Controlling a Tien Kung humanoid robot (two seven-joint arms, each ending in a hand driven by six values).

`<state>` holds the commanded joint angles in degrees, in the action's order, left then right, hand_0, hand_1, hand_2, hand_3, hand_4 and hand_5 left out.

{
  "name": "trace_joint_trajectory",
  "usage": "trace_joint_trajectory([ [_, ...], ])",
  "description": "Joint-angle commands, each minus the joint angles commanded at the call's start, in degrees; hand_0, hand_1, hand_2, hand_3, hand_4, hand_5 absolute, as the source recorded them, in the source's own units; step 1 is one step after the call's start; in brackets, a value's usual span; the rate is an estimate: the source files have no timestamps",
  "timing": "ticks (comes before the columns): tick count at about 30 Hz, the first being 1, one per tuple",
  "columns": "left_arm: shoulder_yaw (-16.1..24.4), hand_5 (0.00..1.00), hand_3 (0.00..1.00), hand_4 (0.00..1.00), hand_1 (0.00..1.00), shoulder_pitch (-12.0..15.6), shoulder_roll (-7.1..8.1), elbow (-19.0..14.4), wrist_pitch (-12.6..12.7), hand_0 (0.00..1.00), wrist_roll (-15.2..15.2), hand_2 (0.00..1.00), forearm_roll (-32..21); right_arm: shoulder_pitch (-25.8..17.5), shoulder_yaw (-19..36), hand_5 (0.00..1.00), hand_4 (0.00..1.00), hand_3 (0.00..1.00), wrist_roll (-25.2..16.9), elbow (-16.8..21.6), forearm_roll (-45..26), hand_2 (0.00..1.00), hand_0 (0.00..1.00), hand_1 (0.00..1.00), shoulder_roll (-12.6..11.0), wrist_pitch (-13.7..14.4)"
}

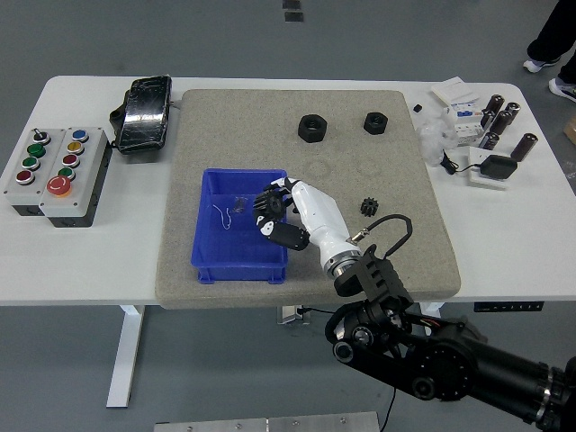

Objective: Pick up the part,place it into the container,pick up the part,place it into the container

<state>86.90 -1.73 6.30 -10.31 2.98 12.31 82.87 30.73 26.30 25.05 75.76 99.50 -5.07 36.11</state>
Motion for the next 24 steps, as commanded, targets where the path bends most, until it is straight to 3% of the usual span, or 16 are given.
trace_joint_trajectory([
  [4,-0.1,0.337,0.603,0.648,0.552,-0.1,-0.05,0.0,-0.1,0.631,0.0,0.529,0.0,0.1,0.0,0.106,0.432,0.673,0.0,0.1,0.0,0.614,0.518,0.612,0.0,0.0],
  [5,-0.1,0.343,0.598,0.651,0.547,-0.1,-0.05,0.0,-0.2,0.631,0.0,0.526,0.0,0.1,0.1,0.169,0.485,0.685,0.1,0.1,0.1,0.658,0.58,0.634,-0.1,0.0],
  [10,0.0,0.343,0.598,0.651,0.547,-0.1,0.0,0.0,-0.2,0.631,0.0,0.526,0.2,0.2,0.3,0.169,0.485,0.685,0.0,0.2,0.1,0.658,0.58,0.634,-0.2,-0.3],
  [11,0.1,0.346,0.599,0.654,0.549,-0.1,0.03,0.0,-0.2,0.631,0.1,0.527,0.3,0.2,0.3,0.187,0.64,0.693,0.0,0.2,0.0,0.707,0.618,0.662,-0.2,-0.4],
  [16,0.1,0.346,0.599,0.654,0.549,-0.1,0.11,0.0,-0.2,0.631,0.1,0.527,0.4,0.3,0.4,0.187,0.64,0.693,0.0,0.2,-0.3,0.707,0.618,0.662,-0.2,-0.8],
  [17,0.1,0.344,0.6,0.654,0.55,-0.1,0.13,0.0,-0.2,0.631,0.1,0.527,0.4,0.3,0.4,0.215,0.721,0.698,-0.1,0.2,-0.3,0.718,0.624,0.666,-0.2,-0.8],
  [22,0.1,0.344,0.6,0.654,0.55,-0.2,0.26,0.0,-0.2,0.631,0.1,0.527,0.5,0.5,0.3,0.215,0.721,0.698,-0.2,0.2,-0.7,0.718,0.624,0.666,-0.3,-1.1],
  [24,0.1,0.344,0.6,0.653,0.55,-0.3,0.35,0.0,-0.2,0.631,0.1,0.527,0.6,0.5,0.3,0.25,0.777,0.708,-0.2,0.2,-0.8,0.725,0.629,0.671,-0.3,-1.3],
])
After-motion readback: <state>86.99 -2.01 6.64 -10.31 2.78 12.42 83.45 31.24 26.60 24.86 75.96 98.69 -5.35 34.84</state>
